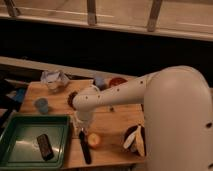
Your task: Wipe table surface with brush
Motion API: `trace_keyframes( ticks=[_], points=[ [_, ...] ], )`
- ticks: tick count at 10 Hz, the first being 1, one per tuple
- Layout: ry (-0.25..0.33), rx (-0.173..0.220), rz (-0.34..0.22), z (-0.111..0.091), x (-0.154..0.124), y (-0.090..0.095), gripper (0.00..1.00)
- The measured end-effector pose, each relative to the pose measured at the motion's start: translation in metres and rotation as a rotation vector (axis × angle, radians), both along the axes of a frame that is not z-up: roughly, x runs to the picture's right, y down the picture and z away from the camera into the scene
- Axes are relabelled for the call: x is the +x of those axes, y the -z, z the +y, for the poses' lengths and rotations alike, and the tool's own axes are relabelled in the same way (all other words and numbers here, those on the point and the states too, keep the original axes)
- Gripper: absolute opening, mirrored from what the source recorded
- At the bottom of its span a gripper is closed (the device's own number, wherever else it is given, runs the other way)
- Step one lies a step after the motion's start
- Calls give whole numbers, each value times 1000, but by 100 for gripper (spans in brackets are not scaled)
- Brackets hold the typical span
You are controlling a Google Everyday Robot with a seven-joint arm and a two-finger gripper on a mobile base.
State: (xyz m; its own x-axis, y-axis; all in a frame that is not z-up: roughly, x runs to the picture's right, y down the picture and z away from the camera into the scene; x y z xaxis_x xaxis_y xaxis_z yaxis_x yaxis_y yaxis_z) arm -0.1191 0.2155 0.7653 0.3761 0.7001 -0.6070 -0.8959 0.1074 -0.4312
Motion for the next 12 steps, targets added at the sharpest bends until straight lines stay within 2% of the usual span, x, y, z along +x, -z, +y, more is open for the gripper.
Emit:
trace_keyframes(
  ticks=[3,6,8,12],
  points=[
    [-41,52,-36,-28,7,23,0],
    [-42,108,-54,-56,13,44,0],
    [-52,131,-33,-70,35,49,0],
    [-98,134,65,-79,111,45,0]
  ],
)
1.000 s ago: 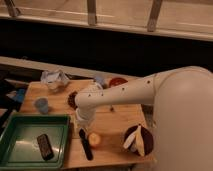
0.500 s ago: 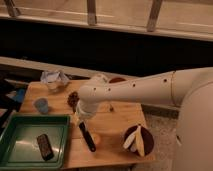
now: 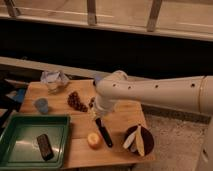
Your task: Wipe table surface with brush
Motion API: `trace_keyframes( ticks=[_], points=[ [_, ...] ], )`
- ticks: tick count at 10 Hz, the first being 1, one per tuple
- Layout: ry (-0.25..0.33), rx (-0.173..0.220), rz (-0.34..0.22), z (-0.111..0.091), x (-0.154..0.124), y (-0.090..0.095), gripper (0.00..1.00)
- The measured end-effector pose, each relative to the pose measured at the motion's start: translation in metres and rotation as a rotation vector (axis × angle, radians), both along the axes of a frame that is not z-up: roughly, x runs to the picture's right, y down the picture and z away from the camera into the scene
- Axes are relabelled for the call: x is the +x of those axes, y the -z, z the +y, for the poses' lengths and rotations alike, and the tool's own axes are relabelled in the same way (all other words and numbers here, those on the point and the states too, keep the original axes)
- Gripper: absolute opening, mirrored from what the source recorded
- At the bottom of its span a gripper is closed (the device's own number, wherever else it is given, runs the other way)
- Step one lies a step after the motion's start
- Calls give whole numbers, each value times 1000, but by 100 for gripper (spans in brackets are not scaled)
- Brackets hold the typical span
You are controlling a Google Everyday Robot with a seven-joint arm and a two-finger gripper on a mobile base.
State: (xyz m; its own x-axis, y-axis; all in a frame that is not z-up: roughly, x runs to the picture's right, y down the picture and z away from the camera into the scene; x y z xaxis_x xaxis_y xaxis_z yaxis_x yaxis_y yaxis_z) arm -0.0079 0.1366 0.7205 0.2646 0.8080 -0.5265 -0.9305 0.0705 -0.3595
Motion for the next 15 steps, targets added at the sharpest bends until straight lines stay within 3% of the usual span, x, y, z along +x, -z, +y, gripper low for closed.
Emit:
trace_keyframes(
  ticks=[3,5,10,12,15],
  points=[
    [-29,-37,66,5,37,-15,0],
    [-55,-85,95,19,55,-29,0],
    [-55,-84,92,18,55,-29,0],
    [-13,-94,88,23,43,-28,0],
    [45,-129,87,49,19,-17,0]
  ],
)
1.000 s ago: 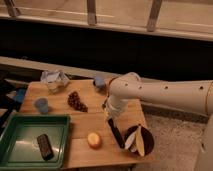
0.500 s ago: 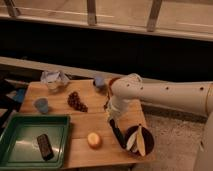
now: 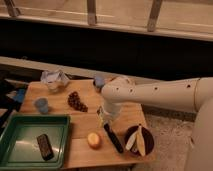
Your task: Wipe table surface with brush
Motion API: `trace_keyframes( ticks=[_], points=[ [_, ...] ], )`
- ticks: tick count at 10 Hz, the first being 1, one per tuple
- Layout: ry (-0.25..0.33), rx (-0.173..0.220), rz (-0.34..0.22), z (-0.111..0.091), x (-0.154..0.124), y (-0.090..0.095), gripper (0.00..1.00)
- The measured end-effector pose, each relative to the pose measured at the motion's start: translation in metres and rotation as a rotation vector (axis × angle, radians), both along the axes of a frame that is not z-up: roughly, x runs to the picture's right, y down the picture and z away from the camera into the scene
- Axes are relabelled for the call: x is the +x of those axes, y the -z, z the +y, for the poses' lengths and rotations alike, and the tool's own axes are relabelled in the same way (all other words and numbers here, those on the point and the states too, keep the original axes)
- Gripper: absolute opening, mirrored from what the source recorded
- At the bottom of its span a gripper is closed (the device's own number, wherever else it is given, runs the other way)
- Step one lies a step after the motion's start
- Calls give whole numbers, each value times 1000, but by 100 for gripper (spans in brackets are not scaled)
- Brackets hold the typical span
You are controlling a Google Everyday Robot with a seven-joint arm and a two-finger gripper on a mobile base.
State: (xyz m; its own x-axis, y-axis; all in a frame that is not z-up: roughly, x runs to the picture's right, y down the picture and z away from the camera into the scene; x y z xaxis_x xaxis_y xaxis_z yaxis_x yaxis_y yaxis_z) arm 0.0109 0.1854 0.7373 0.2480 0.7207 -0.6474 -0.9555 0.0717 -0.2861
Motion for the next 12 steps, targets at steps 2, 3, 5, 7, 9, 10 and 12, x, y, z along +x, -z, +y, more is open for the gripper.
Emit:
trace_keyframes(
  ticks=[2,3,5,7,9,10,12],
  points=[
    [18,-29,5,10,-4,-4,0],
    [22,-47,16,16,0,-8,0],
    [32,-78,49,26,6,-19,0],
    [20,-94,84,24,19,-29,0],
    [12,-95,103,15,26,-41,0],
    [5,-94,112,4,32,-54,0],
    [6,-98,111,-4,25,-72,0]
  ],
)
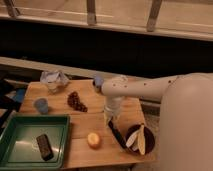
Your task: Wipe table surface with brush
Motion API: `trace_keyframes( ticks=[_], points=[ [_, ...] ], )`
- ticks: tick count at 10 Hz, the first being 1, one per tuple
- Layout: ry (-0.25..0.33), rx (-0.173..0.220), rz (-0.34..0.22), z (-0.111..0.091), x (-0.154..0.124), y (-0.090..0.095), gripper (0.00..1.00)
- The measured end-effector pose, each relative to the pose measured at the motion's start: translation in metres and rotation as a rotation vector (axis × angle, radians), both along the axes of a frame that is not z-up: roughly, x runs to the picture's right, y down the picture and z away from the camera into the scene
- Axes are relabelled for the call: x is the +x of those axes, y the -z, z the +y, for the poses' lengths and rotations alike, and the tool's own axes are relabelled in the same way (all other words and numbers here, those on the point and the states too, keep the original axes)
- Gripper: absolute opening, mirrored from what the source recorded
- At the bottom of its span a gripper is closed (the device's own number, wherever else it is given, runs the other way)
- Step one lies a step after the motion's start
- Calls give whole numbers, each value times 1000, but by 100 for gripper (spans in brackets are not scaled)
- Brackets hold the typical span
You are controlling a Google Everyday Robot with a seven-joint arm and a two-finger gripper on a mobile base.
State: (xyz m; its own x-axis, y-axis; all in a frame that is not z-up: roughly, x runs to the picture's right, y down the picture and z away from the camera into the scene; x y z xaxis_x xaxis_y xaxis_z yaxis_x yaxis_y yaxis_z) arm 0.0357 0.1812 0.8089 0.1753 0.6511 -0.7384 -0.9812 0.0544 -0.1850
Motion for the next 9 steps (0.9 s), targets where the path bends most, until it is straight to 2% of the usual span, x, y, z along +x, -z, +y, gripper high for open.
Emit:
trace_keyframes(
  ticks=[2,3,5,7,9],
  points=[
    [16,-4,-39,-1,-25,-11,0],
    [21,2,-60,-1,-34,-10,0],
    [40,3,-98,9,-46,4,0],
    [54,-10,-102,24,-42,19,0],
    [60,-25,-48,38,-12,30,0]
  ],
)
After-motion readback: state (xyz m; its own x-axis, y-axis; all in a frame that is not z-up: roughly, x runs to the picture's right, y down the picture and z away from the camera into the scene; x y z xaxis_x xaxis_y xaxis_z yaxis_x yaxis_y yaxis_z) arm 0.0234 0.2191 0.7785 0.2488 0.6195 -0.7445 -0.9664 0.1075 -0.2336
